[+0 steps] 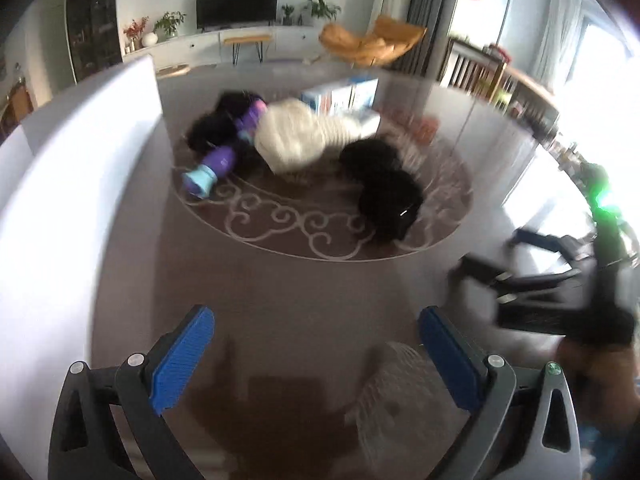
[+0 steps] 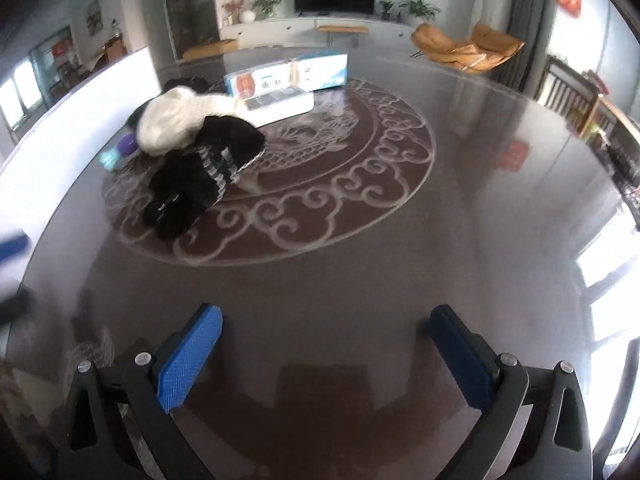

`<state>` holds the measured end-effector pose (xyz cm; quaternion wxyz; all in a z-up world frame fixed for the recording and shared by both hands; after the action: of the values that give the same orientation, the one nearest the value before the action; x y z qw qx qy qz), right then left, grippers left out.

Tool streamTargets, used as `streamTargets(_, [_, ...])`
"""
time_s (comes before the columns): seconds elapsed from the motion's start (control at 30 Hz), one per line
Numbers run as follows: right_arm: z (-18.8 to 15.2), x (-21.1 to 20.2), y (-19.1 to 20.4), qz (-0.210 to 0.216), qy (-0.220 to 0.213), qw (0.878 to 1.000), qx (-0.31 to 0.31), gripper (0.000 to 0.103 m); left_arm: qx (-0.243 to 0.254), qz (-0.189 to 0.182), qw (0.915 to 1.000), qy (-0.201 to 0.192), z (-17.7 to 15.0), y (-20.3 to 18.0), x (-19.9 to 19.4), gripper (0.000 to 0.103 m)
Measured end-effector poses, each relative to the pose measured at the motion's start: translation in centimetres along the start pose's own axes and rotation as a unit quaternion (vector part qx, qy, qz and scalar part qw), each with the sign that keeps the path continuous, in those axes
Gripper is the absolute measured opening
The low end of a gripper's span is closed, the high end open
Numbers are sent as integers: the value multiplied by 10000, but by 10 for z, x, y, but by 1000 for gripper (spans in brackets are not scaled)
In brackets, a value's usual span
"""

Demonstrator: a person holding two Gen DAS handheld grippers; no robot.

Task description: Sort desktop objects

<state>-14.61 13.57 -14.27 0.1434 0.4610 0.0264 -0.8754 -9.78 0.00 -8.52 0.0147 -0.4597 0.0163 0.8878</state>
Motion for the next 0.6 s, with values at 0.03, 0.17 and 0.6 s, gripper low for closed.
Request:
streamTargets(0.03, [1,0,-4,-26,-10,10000,38,103,74,101,9999,48,3,-3,13,103])
streamTargets(0.17, [10,6,-10,-122,-35,9998,174,103,217,413,9989,55,17,-5,37,103])
streamTargets(0.6, [14,10,-15,-250,-80,9991,335,103,135,399,9991,2,45,-12,50,103])
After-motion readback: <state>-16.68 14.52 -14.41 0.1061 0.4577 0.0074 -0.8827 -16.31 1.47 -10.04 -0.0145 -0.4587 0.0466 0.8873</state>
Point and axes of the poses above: each gripper's, at about its wrist camera, not at the fingertips, and x roughly the way its jaws point, y to its left, z to its top, the point moved 9 cm from there along x, roughly the way its jaws point, and after that the axes turned 7 degrees about z, right-handed, at the moved point
